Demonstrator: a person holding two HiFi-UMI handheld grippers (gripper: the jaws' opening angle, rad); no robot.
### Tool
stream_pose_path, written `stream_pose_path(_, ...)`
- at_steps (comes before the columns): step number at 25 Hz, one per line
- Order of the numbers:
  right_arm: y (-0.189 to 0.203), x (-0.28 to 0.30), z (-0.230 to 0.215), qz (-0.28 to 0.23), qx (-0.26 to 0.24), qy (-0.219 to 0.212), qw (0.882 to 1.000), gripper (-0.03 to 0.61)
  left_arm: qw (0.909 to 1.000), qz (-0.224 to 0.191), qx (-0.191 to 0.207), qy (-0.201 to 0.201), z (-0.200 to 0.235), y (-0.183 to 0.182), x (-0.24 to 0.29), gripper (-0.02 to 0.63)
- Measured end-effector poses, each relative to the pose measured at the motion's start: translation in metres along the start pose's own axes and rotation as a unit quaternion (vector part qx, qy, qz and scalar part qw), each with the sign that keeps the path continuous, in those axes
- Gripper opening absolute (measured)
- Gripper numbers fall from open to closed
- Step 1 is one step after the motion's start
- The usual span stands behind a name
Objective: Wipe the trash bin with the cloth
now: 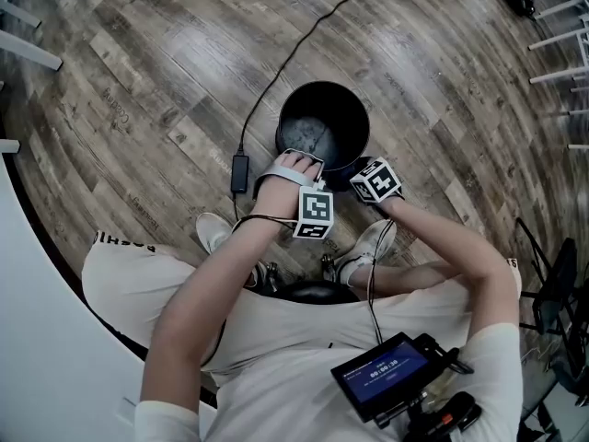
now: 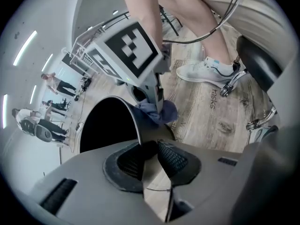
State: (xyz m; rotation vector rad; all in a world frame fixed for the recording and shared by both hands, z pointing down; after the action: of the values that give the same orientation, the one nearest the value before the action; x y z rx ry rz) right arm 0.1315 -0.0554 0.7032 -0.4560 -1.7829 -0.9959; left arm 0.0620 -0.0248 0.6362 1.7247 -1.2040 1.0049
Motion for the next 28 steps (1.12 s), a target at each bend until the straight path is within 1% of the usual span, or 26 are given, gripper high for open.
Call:
stream_pose_path(4, 0.02, 0.038, -0.015, -0.001, -0.01, 0.02, 1.0, 0.1, 1.0, -0.006, -0.006, 0.001, 0.002, -0.004, 0.001, 0.1)
stream_pose_path(7, 0.031, 0.066, -0.023, 0.01, -0.011, 0.026, 1.0, 0.1, 0.9999, -0.009, -0.008, 0.0, 0.003, -0.006, 0.001, 0.1)
stream_pose_path(10, 0.044, 0.09, -0.036, 0.033, -0.022, 0.063, 0.997, 0.1, 0.9998, -0.014, -0.011, -0.001, 0.002, -0.008, 0.002, 0.101)
stream_pose_path(12, 0.051, 0.107, -0.042, 0.036, -0.033, 0.079, 0.996, 0.1, 0.9998, -0.015, -0.013, -0.005, 0.003, -0.01, 0.004, 0.101)
stream_pose_path(15, 0.053, 0.118, -0.046, 0.04, -0.03, 0.078, 0.996, 0.1, 0.9998, -0.013, -0.013, -0.01, 0.004, -0.01, 0.005, 0.103)
stream_pose_path(18, 0.052, 0.1, -0.043, 0.058, -0.009, 0.07, 0.996, 0.1, 0.9998, -0.017, -0.012, -0.007, 0.003, -0.01, 0.006, 0.103)
stream_pose_path(20, 0.053, 0.079, -0.036, 0.055, 0.003, 0.052, 0.997, 0.1, 0.9997, -0.019, -0.011, -0.008, 0.002, -0.011, 0.005, 0.104)
stream_pose_path(22, 0.054, 0.055, -0.025, 0.051, 0.003, 0.03, 0.998, 0.1, 0.9998, -0.015, -0.01, -0.012, 0.002, -0.007, 0.003, 0.164)
stream_pose_path(24, 0.05, 0.024, -0.015, 0.052, 0.01, 0.017, 0.998, 0.1, 0.9997, -0.013, -0.017, -0.012, 0.004, 0.0, -0.002, 0.173)
stream_pose_path(26, 0.039, -0.009, -0.004, 0.04, 0.049, 0.0, 0.998, 0.1, 0.9996, -0.005, -0.025, -0.013, 0.009, 0.008, -0.005, 0.184)
stream_pose_path(28, 0.024, -0.038, 0.011, 0.019, 0.088, -0.022, 0.996, 0.1, 0.9997, 0.007, -0.022, -0.013, 0.01, 0.015, -0.005, 0.184)
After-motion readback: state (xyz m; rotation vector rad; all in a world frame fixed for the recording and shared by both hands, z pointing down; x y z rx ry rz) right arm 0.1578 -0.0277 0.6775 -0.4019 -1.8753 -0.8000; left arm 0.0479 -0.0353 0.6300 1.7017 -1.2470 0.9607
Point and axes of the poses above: the fingertips, and each gripper's own axes: x forward along the fingers, z to its left, y out of its underside, the point moved 2 cm from there along -x, backward along the fingers, and after that the axes turned 5 degrees about y, right-handed, at the moved point
